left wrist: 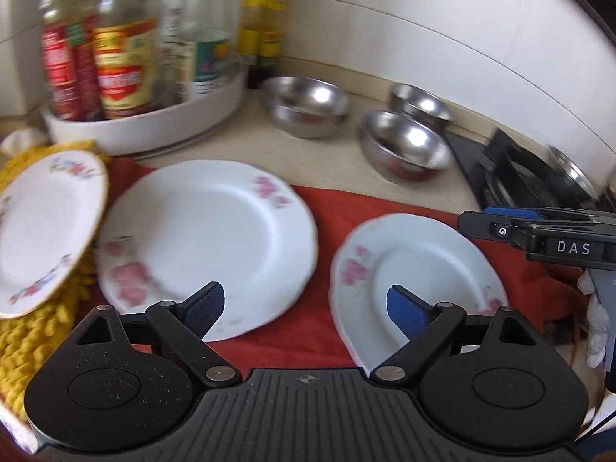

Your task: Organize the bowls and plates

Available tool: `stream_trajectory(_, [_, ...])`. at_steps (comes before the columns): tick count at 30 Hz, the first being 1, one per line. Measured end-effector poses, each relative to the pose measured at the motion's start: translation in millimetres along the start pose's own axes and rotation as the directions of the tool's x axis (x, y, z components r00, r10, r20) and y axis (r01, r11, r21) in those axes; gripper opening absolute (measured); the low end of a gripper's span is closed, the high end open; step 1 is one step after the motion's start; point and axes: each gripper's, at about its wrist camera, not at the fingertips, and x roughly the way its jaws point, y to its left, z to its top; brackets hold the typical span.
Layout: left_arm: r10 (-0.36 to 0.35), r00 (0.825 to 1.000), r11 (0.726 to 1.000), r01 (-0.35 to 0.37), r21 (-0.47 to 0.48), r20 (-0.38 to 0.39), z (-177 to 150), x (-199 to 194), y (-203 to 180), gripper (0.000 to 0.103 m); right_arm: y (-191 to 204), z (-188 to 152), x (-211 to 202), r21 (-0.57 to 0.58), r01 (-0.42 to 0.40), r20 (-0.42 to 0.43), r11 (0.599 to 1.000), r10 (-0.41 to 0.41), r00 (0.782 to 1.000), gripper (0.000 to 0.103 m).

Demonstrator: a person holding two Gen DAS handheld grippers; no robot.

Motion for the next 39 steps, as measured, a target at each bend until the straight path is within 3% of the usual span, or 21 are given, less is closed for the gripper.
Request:
stream_trajectory(4, [0.092, 0.996, 0.986, -0.092, -0.138, -0.009, -0.3, -5.1, 31.7, 0.097, 26.9, 16.2, 37.0, -0.06, -0.1, -0.044, 0.993, 0.098, 0.994, 0.052])
stream_trajectory(10, [0.106, 0.994, 0.934, -0.107, -0.341, -0.02, 0.2, -2.4, 71.5, 0.099, 50.3, 33.2, 82.7, -0.073, -0.162, -0.119, 0.984, 0.153, 0.981, 0.052])
stream_trajectory(17, [0.065, 0.996, 0.938, -0.08, -0.337, -0.053, 4.3, 15.6, 77.5, 0.092, 57.4, 39.9, 104.1, -0.058, -0.157, -0.165, 0.986, 0.146, 0.975, 0.052])
stream_trajectory(23, [0.061, 0.996, 0.921, -0.08, -0.382, -0.062, 5.6, 27.8, 91.1, 0.091, 54.2, 44.9, 118.7, -0.022, -0.194, -0.212, 0.981, 0.185, 0.96, 0.052])
stream_trajectory(35, [0.137, 0.99, 0.922, -0.141, -0.36, -0.037, 18.4, 43.1, 89.1, 0.099, 51.0, 52.2, 147.2, 0.002, -0.25, -0.244, 0.968, 0.243, 0.939, 0.053])
stream_trajectory(39, [0.165, 0.984, 0.923, -0.177, -0.341, -0.064, 22.7, 44.6, 84.5, 0.096, 54.8, 51.0, 140.4, -0.035, -0.24, -0.261, 0.97, 0.222, 0.939, 0.052])
